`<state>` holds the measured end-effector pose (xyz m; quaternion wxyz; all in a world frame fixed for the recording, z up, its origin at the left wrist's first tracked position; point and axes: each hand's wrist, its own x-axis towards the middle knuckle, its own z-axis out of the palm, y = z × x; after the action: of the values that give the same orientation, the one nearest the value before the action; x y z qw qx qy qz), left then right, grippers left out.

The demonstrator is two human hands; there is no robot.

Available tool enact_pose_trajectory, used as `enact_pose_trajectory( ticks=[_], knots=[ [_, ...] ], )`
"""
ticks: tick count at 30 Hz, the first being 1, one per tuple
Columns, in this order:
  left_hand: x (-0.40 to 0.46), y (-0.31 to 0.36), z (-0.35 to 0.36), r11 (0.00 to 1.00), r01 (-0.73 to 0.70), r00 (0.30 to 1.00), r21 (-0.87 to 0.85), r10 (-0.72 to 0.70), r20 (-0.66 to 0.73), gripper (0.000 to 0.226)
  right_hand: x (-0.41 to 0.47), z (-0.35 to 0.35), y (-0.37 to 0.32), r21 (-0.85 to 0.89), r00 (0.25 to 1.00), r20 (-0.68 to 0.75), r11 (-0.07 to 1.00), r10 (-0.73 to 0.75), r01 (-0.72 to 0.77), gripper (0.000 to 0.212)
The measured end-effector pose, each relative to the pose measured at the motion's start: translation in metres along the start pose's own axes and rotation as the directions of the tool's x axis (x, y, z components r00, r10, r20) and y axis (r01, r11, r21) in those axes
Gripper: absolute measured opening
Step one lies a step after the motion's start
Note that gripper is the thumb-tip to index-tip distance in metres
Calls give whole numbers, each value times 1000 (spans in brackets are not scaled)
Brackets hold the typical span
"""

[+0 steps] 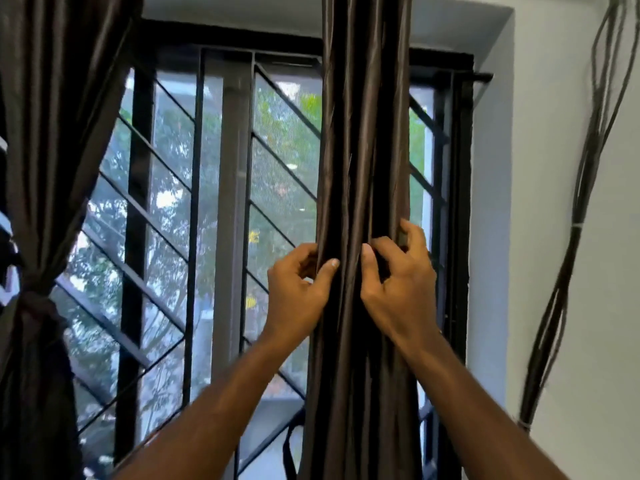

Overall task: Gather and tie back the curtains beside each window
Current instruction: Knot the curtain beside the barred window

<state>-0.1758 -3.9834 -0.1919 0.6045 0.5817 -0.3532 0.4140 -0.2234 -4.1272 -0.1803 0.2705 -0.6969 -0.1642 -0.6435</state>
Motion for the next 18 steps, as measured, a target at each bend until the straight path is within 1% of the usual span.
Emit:
enact_pose_trajectory(
  ticks=[3, 6, 8, 10, 12, 14, 16, 18],
  knots=[
    [-36, -16, -9, 995, 92, 994, -30, -93, -49, 14, -34, -5, -6, 7, 999, -9, 999, 39, -39, 39],
    [-65, -18, -14, 977, 189, 981, -97, -192, -26, 13, -58, 0, -14, -92, 996, 33, 992, 86, -83, 48],
    [-79, -20, -20, 971, 215, 976, -102, -217, -2, 14, -73, 9, -13, -154, 996, 57, 986, 66, -57, 41],
    [-90, -25, -30, 975, 208, 978, -78, -208, 9, 16, -87, 15, -7, -159, 997, 19, 985, 73, -69, 31],
    [-101, -33, -40, 975, 213, 977, -62, -212, 25, 14, -101, 18, -4, -154, 993, -6, 981, 116, -115, 30],
    [-114, -41, -47, 969, 244, 969, -47, -242, 48, 15, -118, 22, -4, -142, 992, 35, 983, 119, -113, 28],
    [-124, -42, -51, 965, 257, 966, -45, -254, 54, 22, -130, 23, -8, -104, 991, 62, 988, 120, -113, 25],
    [-126, -39, -53, 968, 250, 967, -38, -248, 55, 32, -133, 24, -12, -86, 989, 51, 987, 142, -137, 24]
  ],
)
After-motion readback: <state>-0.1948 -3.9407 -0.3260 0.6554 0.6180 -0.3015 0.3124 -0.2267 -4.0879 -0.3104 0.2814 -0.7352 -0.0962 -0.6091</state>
